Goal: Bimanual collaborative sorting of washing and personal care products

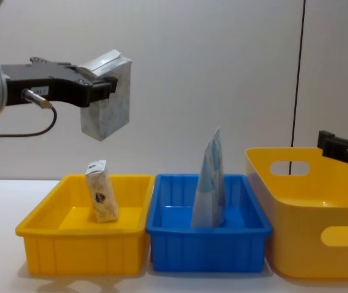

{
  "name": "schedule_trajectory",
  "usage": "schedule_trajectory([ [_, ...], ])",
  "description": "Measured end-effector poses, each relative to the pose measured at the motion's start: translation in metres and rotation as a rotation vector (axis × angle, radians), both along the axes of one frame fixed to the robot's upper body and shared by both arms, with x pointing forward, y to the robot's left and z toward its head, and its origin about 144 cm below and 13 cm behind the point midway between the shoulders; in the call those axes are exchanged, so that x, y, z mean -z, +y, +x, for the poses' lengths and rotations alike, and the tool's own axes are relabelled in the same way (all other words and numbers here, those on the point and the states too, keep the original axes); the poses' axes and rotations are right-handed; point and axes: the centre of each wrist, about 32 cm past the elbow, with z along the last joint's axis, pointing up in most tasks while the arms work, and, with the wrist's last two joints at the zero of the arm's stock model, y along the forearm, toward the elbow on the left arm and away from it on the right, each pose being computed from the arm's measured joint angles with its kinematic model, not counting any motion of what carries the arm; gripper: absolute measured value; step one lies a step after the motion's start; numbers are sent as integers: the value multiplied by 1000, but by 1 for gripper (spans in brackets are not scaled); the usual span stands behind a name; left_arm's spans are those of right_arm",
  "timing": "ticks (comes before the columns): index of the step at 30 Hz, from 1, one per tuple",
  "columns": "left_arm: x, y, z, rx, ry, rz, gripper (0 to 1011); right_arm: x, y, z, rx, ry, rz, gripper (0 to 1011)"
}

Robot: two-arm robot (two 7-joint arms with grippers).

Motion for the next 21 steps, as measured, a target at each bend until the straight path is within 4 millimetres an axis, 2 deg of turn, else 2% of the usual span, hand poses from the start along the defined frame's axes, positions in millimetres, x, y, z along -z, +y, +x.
schedule_trajectory([
  [21, -23, 34, 7, 344, -25, 75, 414, 0, 0, 0, 0, 0, 0, 1000],
])
